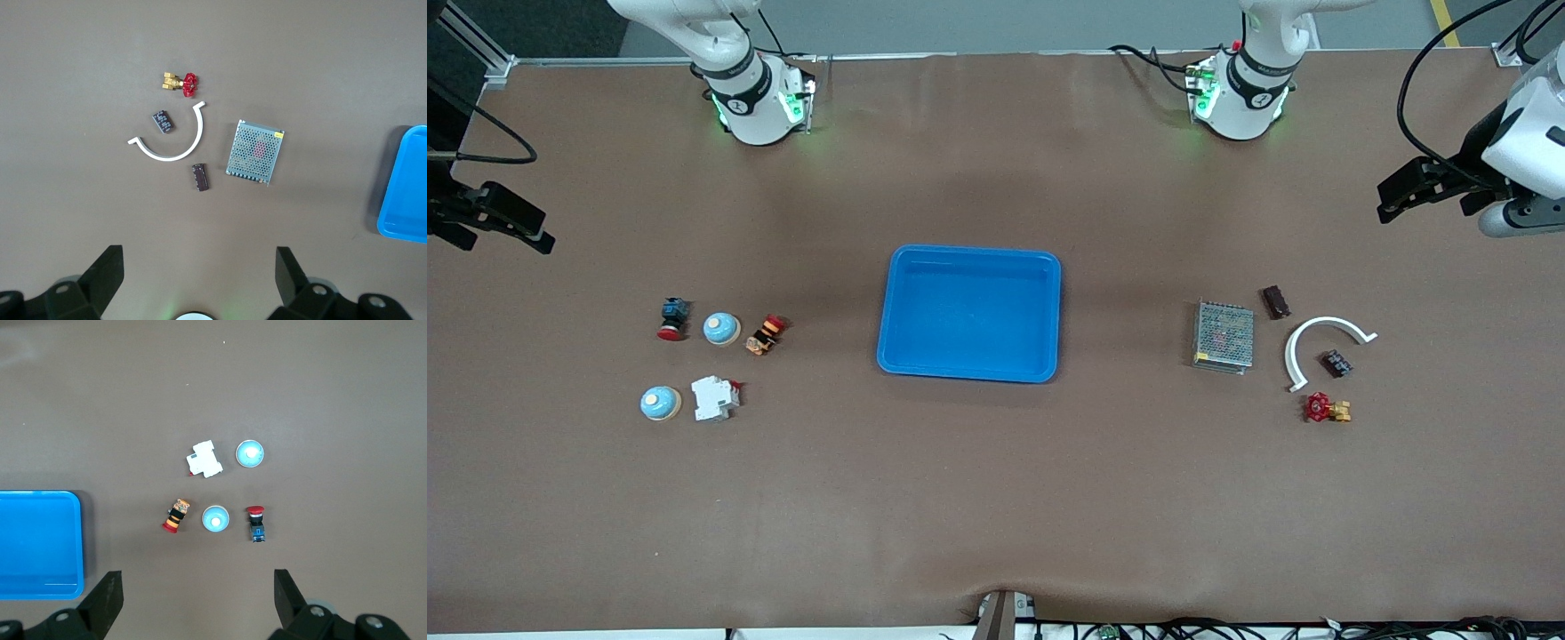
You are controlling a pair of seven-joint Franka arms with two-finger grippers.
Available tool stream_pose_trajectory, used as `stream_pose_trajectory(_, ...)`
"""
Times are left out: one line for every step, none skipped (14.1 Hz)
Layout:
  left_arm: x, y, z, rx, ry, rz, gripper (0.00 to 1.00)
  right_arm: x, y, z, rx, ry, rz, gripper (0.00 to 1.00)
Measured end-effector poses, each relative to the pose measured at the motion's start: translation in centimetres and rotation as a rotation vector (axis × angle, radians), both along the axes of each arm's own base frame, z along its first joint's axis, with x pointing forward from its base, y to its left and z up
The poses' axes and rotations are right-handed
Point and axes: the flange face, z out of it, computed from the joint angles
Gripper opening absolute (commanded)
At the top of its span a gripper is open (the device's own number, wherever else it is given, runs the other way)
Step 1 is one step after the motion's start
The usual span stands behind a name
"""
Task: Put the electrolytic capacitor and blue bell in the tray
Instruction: 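Reach the left gripper to a black capacitor while the right gripper reaches a bell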
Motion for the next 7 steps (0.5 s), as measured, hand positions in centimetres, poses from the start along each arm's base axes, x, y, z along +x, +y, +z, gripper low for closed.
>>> stream_pose_trajectory(0.0,0.0,0.0,0.0,0.0,0.0,1.0,0.0,0.0,0.0,0.0,0.0,0.0,1.0)
stream_pose_trajectory(0.0,0.0,0.0,0.0,0.001,0.0,1.0,0.0,0.0,0.0,0.0,0.0,0.0,1.0)
stream_pose_trajectory(0.0,0.0,0.0,0.001,0.002,0.0,1.0,0.0,0.0,0.0,0.0,0.0,0.0,1.0)
stream_pose_trajectory(0.0,0.1,-0.1,0.005,0.003,0.0,1.0,0.0,0.0,0.0,0.0,0.0,0.0,1.0)
stream_pose_trajectory(0.1,0.2,-0.3,0.012,0.009,0.001,1.0,0.0,0.0,0.0,0.0,0.0,0.0,1.0)
stream_pose_trajectory(0.2,0.2,-0.9,0.017,0.029,0.001,1.0,0.0,0.0,0.0,0.0,0.0,0.0,1.0)
stream_pose_trajectory(0.2,0.2,-2.0,0.02,0.066,0.001,1.0,0.0,0.0,0.0,0.0,0.0,0.0,1.0)
